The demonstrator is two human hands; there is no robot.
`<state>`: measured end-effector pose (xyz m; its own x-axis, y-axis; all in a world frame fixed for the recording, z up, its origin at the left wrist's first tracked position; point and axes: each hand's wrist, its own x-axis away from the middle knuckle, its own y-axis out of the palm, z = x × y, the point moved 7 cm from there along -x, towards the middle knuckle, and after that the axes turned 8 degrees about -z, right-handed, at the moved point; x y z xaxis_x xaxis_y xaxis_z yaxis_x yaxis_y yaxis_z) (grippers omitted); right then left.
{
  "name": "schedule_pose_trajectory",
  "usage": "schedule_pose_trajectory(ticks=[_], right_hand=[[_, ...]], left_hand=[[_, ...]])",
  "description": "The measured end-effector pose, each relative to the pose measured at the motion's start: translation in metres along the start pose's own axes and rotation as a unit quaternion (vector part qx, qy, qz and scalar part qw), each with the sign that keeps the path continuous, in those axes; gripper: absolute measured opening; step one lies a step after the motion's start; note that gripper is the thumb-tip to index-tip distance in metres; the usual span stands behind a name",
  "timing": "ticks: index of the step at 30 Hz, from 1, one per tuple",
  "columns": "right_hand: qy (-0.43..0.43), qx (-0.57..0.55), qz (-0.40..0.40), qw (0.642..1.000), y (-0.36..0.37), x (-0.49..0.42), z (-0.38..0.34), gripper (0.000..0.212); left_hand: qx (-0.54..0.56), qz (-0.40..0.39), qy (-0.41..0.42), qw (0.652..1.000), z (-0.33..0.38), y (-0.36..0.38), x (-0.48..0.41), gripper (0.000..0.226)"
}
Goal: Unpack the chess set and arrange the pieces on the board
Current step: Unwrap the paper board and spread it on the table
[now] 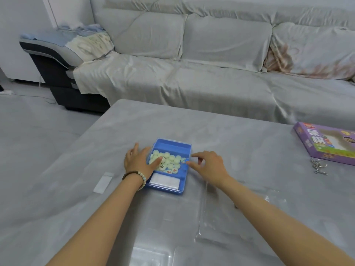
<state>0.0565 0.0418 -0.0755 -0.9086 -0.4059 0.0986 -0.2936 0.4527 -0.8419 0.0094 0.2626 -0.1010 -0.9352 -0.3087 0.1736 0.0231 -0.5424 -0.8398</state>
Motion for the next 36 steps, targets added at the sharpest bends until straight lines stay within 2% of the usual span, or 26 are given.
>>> schedule_pose_trajectory(ticks=[2, 4, 6, 8, 11, 13, 15, 17, 20, 27, 30, 33, 36], right_hand=[[-0.02, -0.121, 0.049, 0.991, -0.022, 0.016, 0.016, 0.034], [-0.026, -0.167, 0.095, 0.981, -0.05, 0.039, 0.04, 0.021], [-0.018, -0.132, 0.091, 0.987, -0.072, 0.066, 0.063, 0.005], [-0.002, -0.04, 0.054, 0.998, -0.087, 0.091, 0.085, 0.01], [0.041, 0.108, 0.021, 0.993, -0.098, 0.122, 0.116, 0.007], [0.061, 0.167, -0.005, 0.984, -0.093, 0.132, 0.127, 0.021], [0.065, 0.181, -0.028, 0.981, -0.084, 0.134, 0.131, 0.035], [0.066, 0.189, -0.032, 0.979, -0.076, 0.131, 0.132, 0.043], [0.071, 0.196, -0.037, 0.977, -0.067, 0.128, 0.132, 0.043], [0.08, 0.197, -0.082, 0.974, -0.056, 0.132, 0.13, 0.026], [0.089, 0.187, -0.086, 0.975, -0.053, 0.137, 0.133, 0.04], [0.092, 0.164, -0.107, 0.976, -0.051, 0.137, 0.134, 0.05], [0.096, 0.177, -0.141, 0.969, -0.049, 0.134, 0.133, 0.035]], left_hand=[[-0.006, 0.032, 0.033, 0.999, 0.018, -0.002, 0.009, 0.067], [0.04, 0.057, 0.103, 0.992, 0.051, 0.004, 0.025, 0.062], [0.084, 0.06, 0.19, 0.976, 0.091, 0.016, 0.049, 0.053], [0.094, 0.022, 0.268, 0.959, 0.13, 0.038, 0.072, 0.044], [0.035, -0.065, 0.345, 0.936, 0.178, 0.081, 0.102, 0.045], [-0.008, -0.121, 0.349, 0.929, 0.194, 0.111, 0.111, 0.04], [-0.041, -0.168, 0.328, 0.929, 0.2, 0.133, 0.116, 0.042], [-0.082, -0.18, 0.311, 0.929, 0.199, 0.145, 0.118, 0.043], [-0.136, -0.173, 0.306, 0.926, 0.197, 0.148, 0.12, 0.042], [-0.148, -0.175, 0.314, 0.921, 0.201, 0.148, 0.115, 0.048], [-0.148, -0.178, 0.316, 0.92, 0.207, 0.15, 0.112, 0.048], [-0.108, -0.215, 0.302, 0.922, 0.21, 0.152, 0.107, 0.045], [-0.097, -0.237, 0.297, 0.92, 0.209, 0.156, 0.102, 0.034]])
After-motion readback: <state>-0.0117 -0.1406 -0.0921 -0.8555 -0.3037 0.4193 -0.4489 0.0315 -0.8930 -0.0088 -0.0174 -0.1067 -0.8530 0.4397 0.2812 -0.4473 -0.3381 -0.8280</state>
